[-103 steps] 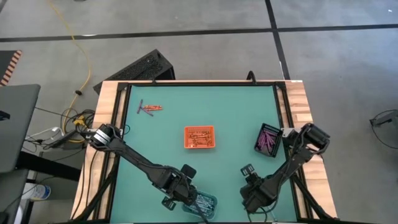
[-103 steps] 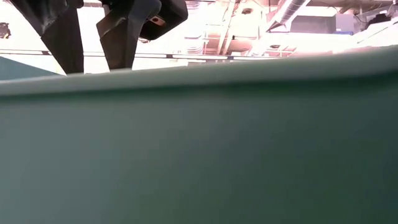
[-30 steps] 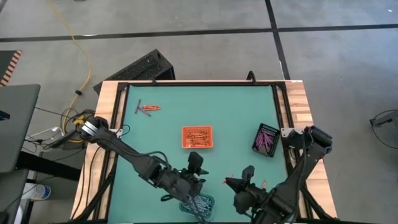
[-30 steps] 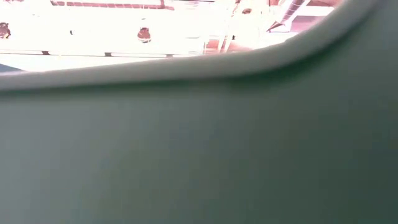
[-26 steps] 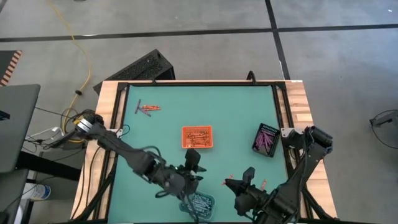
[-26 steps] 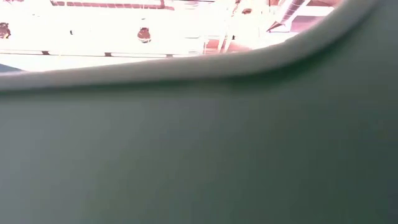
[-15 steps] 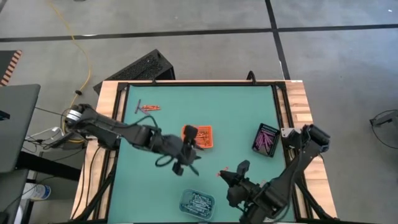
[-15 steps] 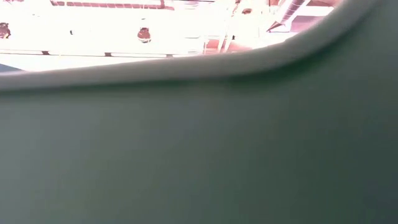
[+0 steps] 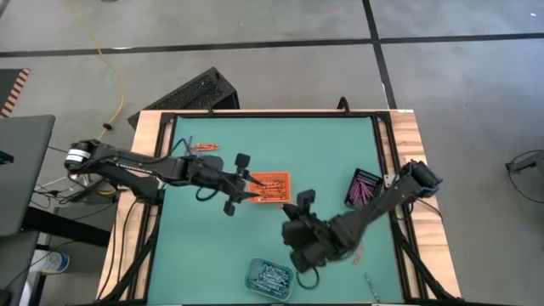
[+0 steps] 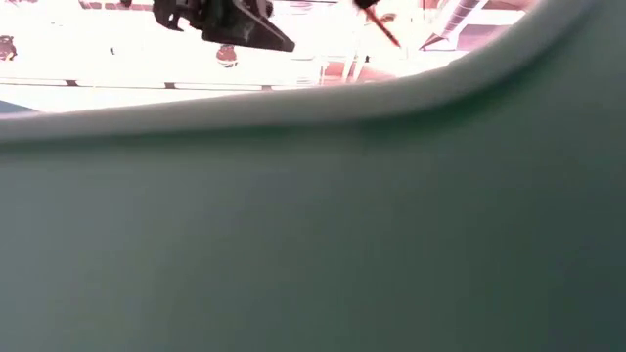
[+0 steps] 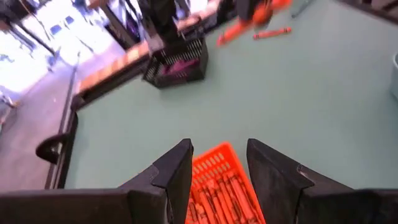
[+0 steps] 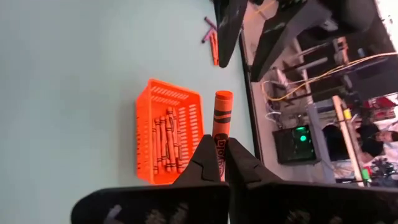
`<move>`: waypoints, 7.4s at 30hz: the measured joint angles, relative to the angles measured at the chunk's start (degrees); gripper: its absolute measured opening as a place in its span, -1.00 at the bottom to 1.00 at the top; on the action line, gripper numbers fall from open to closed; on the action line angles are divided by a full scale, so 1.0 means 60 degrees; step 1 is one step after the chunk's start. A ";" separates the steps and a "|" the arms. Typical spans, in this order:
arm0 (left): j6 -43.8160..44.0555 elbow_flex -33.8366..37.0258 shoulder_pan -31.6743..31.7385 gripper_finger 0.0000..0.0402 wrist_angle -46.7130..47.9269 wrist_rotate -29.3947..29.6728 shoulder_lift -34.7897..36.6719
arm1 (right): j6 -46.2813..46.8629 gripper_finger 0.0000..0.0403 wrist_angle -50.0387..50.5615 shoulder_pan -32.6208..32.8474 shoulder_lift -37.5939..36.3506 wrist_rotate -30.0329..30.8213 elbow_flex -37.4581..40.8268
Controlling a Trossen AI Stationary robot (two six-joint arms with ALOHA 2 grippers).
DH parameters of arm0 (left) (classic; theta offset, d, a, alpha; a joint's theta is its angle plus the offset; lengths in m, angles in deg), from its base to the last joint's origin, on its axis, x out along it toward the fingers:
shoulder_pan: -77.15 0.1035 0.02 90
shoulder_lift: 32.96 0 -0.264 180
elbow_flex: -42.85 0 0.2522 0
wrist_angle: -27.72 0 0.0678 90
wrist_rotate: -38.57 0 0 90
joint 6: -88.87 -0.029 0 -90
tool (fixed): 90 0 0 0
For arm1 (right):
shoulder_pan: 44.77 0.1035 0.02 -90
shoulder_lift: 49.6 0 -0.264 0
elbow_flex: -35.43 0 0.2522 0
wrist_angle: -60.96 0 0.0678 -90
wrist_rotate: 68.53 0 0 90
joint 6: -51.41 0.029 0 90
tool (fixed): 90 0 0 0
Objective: Sort crayons
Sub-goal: Put the orange crayon into the orange bin, then put the blue crayon into the blue bin
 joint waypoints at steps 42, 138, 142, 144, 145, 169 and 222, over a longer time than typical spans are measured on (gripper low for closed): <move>0.1336 0.3377 -0.0205 -0.29 -0.2228 -0.1954 0.0891 | -0.3977 -0.59 -0.4662 -0.5064 0.0324 -0.7430 0.2261; 0.2987 -0.0240 -0.3973 -0.29 -0.4148 -0.0908 -0.4118 | 0.4066 -0.99 -0.1960 0.2768 -0.1206 -0.9682 0.6329; 0.3000 -0.0240 -0.3973 -0.29 -0.4077 -0.0898 -0.4118 | 0.4030 -0.99 -0.1971 0.2606 -0.1202 -0.9485 0.6071; 0.2998 -0.0240 -0.3973 -0.29 -0.3991 -0.0883 -0.4118 | 0.3931 -0.99 -0.1889 0.2543 -0.1202 -0.9376 0.5871; 0.2998 -0.0240 -0.3973 -0.29 -0.3947 -0.0847 -0.4118 | 0.3849 -0.99 -0.1825 0.2483 -0.1202 -0.9346 0.5746; 0.3134 -0.0233 -0.5050 -0.29 -0.0590 0.3438 -0.3197 | -0.2760 -1.00 -0.4746 -0.3357 -0.1228 -0.6319 0.3931; 0.3130 -0.0237 -0.5426 -0.29 -0.0357 0.3579 -0.2628 | 1.1831 -0.31 -0.0959 0.3095 -0.1758 -0.9361 0.3920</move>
